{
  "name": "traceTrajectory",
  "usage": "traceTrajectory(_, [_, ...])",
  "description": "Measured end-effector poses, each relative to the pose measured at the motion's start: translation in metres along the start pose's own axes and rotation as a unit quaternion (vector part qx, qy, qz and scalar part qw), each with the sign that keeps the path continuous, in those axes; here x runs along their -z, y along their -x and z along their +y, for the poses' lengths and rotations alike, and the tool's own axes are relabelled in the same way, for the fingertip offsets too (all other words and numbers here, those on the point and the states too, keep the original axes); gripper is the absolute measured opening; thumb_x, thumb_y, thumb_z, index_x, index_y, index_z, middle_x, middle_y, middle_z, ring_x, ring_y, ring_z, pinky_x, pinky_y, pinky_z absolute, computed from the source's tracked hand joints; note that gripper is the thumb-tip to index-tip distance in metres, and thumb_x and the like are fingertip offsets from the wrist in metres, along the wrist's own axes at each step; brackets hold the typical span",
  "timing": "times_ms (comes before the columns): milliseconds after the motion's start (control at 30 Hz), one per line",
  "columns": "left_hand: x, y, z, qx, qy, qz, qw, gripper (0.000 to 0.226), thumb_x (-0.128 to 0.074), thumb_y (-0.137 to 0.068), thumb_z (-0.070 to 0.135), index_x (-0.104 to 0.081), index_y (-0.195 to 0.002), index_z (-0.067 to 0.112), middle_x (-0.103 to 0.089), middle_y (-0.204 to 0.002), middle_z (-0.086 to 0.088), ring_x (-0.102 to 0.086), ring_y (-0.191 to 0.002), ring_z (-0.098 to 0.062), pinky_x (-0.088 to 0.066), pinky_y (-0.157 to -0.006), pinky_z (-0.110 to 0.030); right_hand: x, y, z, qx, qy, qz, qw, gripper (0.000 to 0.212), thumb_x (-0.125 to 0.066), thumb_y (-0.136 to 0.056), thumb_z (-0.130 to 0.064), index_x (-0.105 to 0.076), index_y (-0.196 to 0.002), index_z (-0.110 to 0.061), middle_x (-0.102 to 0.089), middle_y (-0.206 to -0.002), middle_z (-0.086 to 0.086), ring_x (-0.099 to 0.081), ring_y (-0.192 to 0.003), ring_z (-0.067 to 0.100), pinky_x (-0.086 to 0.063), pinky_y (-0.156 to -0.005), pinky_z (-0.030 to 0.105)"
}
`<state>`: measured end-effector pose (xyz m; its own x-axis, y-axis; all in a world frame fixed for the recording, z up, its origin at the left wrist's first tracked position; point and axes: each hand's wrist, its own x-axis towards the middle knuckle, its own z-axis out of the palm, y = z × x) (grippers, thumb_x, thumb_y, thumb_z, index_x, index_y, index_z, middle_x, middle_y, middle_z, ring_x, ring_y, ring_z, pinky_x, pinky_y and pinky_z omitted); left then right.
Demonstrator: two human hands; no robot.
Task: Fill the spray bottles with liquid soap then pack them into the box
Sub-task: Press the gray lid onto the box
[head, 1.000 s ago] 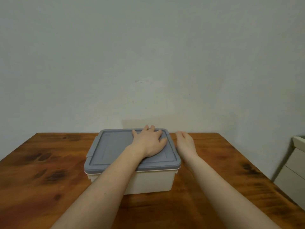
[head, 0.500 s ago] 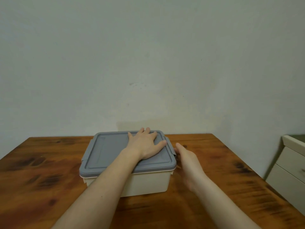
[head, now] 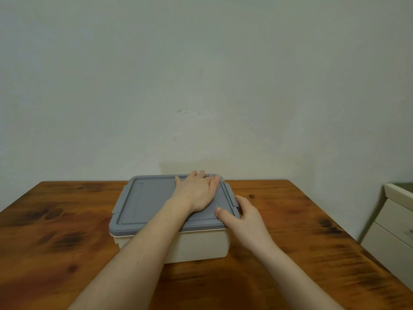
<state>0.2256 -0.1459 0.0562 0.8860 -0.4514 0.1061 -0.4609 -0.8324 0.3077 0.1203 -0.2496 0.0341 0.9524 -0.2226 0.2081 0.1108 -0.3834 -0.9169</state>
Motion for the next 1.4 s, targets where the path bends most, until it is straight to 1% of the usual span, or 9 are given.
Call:
traceTrajectory(200, [0.002, 0.001, 0.001, 0.004, -0.003, -0.003, 1.000, 0.053, -0.009, -0.098, 0.041, -0.043, -0.133, 0.023, -0.031, -0.148, -0.009, -0.018, -0.140, -0.026, -0.009, -0.109, -0.065, 0.000, 0.000, 0.002, 0.006, -0.008, -0.002, 1.000, 0.028, -0.062, -0.086, -0.029, -0.041, -0.105, -0.031, -0.052, -0.091, -0.016, -0.056, -0.083, 0.002, -0.046, -0.056, 0.010])
traceTrajectory(400, [0.002, 0.001, 0.002, 0.002, -0.010, -0.001, 1.000, 0.051, -0.010, -0.097, 0.041, -0.042, -0.132, 0.023, -0.033, -0.145, -0.010, -0.022, -0.138, -0.027, -0.012, -0.108, -0.065, -0.001, -0.003, 0.004, 0.013, 0.013, -0.009, 1.000, 0.032, -0.061, -0.086, -0.029, -0.046, -0.114, -0.026, -0.055, -0.096, -0.015, -0.057, -0.088, 0.004, -0.046, -0.063, 0.013])
traceTrajectory(533, [0.001, 0.000, 0.002, 0.004, -0.014, -0.006, 1.000, 0.053, -0.008, -0.097, 0.043, -0.040, -0.135, 0.024, -0.030, -0.148, -0.010, -0.018, -0.140, -0.026, -0.009, -0.109, -0.065, 0.004, -0.005, 0.001, 0.024, 0.067, -0.023, 0.997, 0.024, -0.059, -0.087, -0.030, -0.043, -0.106, -0.028, -0.052, -0.090, -0.017, -0.053, -0.081, 0.000, -0.044, -0.055, 0.005])
traceTrajectory(767, [0.000, 0.000, 0.002, -0.002, -0.020, -0.001, 1.000, 0.055, -0.008, -0.097, 0.043, -0.042, -0.135, 0.024, -0.030, -0.148, -0.009, -0.019, -0.139, -0.027, -0.010, -0.107, -0.065, 0.007, -0.010, 0.001, 0.031, 0.138, -0.047, 0.989, 0.032, -0.058, -0.087, -0.035, -0.048, -0.114, -0.020, -0.058, -0.104, -0.003, -0.057, -0.094, 0.011, -0.049, -0.070, 0.018])
traceTrajectory(867, [-0.001, 0.001, 0.001, -0.007, -0.017, 0.000, 1.000, 0.055, -0.008, -0.097, 0.044, -0.043, -0.134, 0.024, -0.030, -0.148, -0.008, -0.018, -0.139, -0.026, -0.009, -0.108, -0.065, 0.008, -0.012, 0.001, 0.014, 0.120, -0.062, 0.991, 0.029, -0.059, -0.086, -0.035, -0.042, -0.108, -0.026, -0.055, -0.101, -0.007, -0.055, -0.093, 0.007, -0.049, -0.070, 0.017])
traceTrajectory(1067, [0.000, 0.002, 0.001, -0.006, 0.006, -0.004, 1.000, 0.054, -0.009, -0.097, 0.044, -0.035, -0.140, 0.024, -0.023, -0.152, -0.007, -0.013, -0.142, -0.024, -0.004, -0.110, -0.064, 0.010, -0.032, -0.013, -0.009, 0.097, -0.114, 0.989, 0.041, -0.066, -0.082, -0.024, -0.034, -0.107, -0.029, -0.046, -0.093, -0.017, -0.049, -0.084, -0.001, -0.042, -0.066, 0.010])
traceTrajectory(1200, [-0.001, 0.000, -0.001, 0.001, 0.016, -0.001, 1.000, 0.055, -0.009, -0.097, 0.045, -0.034, -0.140, 0.024, -0.020, -0.154, -0.006, -0.011, -0.143, -0.023, -0.003, -0.111, -0.063, 0.005, -0.043, -0.015, 0.002, 0.091, -0.116, 0.989, 0.040, -0.064, -0.082, -0.027, -0.041, -0.114, -0.032, -0.052, -0.098, -0.016, -0.051, -0.088, -0.001, -0.044, -0.070, 0.014])
traceTrajectory(1300, [-0.001, -0.001, 0.000, 0.003, 0.022, -0.001, 1.000, 0.055, -0.009, -0.097, 0.045, -0.034, -0.140, 0.023, -0.021, -0.154, -0.006, -0.011, -0.143, -0.023, -0.003, -0.111, -0.063, 0.004, -0.043, -0.014, 0.014, 0.104, -0.121, 0.987, 0.038, -0.062, -0.084, -0.029, -0.039, -0.114, -0.036, -0.051, -0.099, -0.017, -0.050, -0.086, -0.004, -0.041, -0.069, 0.011])
traceTrajectory(1400, [-0.001, 0.001, -0.001, 0.006, 0.026, -0.005, 1.000, 0.054, -0.009, -0.097, 0.045, -0.034, -0.140, 0.024, -0.021, -0.154, -0.006, -0.011, -0.143, -0.024, -0.003, -0.111, -0.063, 0.001, -0.037, -0.012, 0.052, 0.161, -0.102, 0.980, 0.036, -0.059, -0.086, -0.031, -0.049, -0.120, -0.025, -0.056, -0.106, -0.008, -0.053, -0.090, 0.002, -0.041, -0.070, 0.010])
